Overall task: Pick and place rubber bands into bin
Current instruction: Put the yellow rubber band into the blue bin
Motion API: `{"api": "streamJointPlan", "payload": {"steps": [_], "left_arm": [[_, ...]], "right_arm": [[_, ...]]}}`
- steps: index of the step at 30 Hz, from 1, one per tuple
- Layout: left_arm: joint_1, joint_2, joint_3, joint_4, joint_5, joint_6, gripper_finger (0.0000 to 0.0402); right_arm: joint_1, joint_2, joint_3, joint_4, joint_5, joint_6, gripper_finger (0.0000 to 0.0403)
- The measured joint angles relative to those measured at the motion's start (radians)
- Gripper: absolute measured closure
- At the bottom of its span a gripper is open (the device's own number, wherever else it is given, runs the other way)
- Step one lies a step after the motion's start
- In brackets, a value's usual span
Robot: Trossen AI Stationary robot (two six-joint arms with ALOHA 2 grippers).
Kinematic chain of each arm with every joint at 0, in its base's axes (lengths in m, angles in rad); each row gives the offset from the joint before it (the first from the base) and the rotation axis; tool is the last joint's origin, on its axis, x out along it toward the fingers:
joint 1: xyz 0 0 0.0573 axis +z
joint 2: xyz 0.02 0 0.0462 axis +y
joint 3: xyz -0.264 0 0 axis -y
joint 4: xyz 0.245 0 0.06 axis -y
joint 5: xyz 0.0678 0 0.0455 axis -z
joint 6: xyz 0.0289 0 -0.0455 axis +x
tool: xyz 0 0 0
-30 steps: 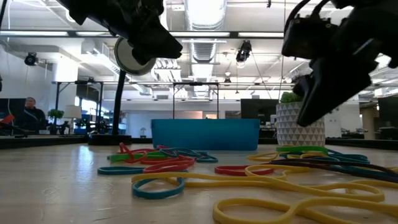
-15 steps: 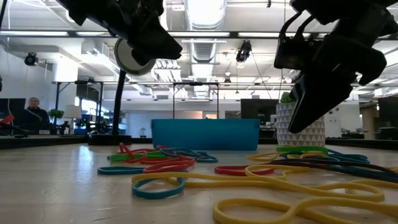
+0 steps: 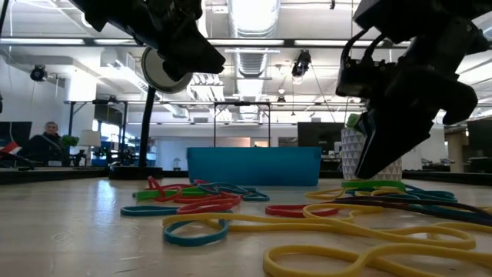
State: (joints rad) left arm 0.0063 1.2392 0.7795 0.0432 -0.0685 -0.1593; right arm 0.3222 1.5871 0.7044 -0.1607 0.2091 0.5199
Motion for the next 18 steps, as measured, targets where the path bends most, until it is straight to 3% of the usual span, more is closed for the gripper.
{"api": "streamJointPlan", "payload": {"steps": [18], "left_arm": [[0.0,0.0,-0.001,0.0,0.0,-0.001,0.0283]], "right_arm": [[-0.006,0.038,-0.002,0.012,0.027,0.007,0.0344]]}}
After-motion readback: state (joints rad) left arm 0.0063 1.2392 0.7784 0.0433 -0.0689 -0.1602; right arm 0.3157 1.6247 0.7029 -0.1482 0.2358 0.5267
